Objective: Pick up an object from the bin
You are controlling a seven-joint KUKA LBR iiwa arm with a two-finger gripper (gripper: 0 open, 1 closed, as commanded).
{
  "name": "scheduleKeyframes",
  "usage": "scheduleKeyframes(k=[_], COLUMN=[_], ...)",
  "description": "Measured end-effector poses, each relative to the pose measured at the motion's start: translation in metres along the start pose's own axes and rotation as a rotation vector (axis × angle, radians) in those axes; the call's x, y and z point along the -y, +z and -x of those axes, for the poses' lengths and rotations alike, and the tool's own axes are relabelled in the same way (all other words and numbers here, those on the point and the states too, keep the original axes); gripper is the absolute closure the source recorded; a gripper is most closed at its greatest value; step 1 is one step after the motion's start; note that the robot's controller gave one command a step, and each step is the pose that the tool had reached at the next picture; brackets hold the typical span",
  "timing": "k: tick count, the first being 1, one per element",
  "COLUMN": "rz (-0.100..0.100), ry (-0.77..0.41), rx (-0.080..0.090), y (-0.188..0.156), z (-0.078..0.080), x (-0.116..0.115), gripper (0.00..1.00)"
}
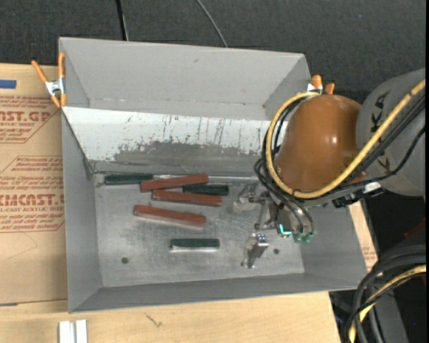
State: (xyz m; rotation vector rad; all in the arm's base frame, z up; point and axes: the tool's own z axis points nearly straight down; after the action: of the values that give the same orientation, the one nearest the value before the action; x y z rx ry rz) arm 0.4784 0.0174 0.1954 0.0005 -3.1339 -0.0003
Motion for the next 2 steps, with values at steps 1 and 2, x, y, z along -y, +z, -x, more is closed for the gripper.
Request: scheduleKeyframes(k=[1, 2], rz=[0.000, 0.000], ry=[0.001, 0.028], rx=[0.008, 0.018], y=[-0.004, 0.116], z=[0.002, 0.027], x=[0.000, -0.044], gripper=[0.00, 1.00])
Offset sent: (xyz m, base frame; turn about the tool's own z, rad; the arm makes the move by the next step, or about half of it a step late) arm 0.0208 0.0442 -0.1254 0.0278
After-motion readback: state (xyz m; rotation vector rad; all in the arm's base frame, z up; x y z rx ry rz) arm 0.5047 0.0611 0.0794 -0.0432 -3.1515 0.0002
